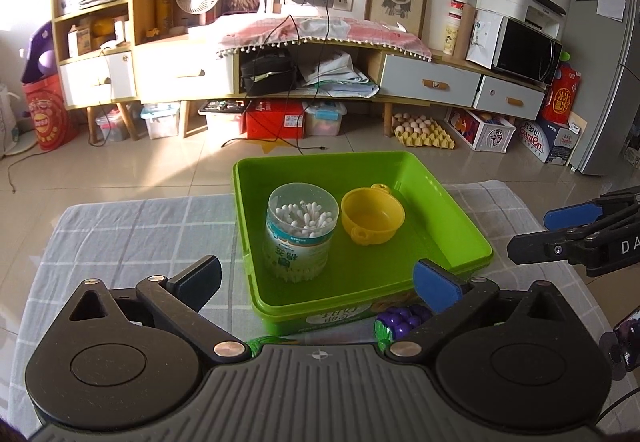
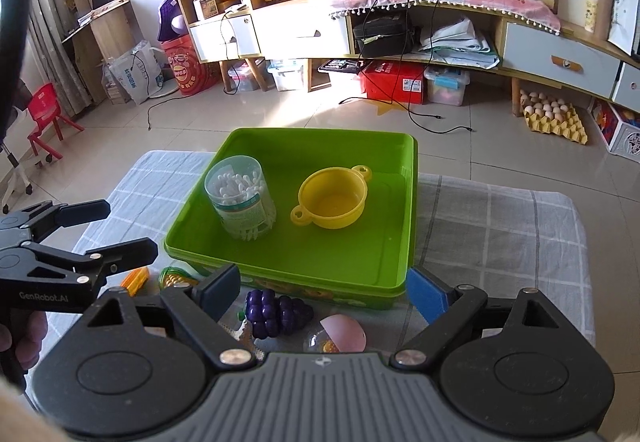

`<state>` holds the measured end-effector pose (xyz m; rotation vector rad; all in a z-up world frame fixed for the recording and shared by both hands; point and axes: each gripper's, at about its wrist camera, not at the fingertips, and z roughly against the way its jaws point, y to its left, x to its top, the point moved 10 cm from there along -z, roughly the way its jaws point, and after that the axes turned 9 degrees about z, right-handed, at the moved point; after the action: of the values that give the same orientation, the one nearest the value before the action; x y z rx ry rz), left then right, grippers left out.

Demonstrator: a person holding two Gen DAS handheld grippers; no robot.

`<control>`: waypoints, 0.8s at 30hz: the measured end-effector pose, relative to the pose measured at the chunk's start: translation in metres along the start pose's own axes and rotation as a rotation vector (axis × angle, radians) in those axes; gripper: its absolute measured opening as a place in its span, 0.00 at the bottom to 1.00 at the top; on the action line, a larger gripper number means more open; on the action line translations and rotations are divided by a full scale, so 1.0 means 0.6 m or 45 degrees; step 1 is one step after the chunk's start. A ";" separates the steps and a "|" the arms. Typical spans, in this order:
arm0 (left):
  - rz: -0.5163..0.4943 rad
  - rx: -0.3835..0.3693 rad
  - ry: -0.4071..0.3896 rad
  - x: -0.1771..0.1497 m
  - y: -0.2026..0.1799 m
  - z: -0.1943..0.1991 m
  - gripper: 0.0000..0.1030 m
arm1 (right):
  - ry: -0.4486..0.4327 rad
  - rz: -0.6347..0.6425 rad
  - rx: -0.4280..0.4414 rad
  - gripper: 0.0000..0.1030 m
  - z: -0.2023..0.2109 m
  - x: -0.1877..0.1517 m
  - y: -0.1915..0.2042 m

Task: Organize rigid objects
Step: 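Lift both tools out of the green bin toward the remaining toys, then grasp pink pig toy with left tool while right tool grasps brown octopus toy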

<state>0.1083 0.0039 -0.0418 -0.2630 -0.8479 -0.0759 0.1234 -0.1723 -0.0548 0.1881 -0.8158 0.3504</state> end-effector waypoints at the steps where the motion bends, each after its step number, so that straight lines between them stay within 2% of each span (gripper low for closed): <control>1: 0.005 -0.003 0.006 -0.006 0.000 0.002 0.96 | 0.000 -0.009 0.004 0.64 0.001 -0.006 0.000; 9: 0.027 -0.028 0.057 -0.055 -0.004 0.008 0.96 | -0.009 -0.072 0.015 0.66 0.004 -0.061 -0.010; 14: 0.005 -0.087 0.069 -0.088 -0.014 0.009 0.96 | -0.018 -0.075 0.034 0.67 -0.007 -0.095 -0.010; 24: -0.204 -0.209 0.125 -0.178 -0.048 0.007 0.96 | -0.032 0.112 0.094 0.69 -0.022 -0.174 0.015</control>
<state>0.0298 -0.0266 -0.1133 -0.3421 -0.7647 -0.3069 0.0627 -0.1844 -0.1405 0.2267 -0.8383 0.4622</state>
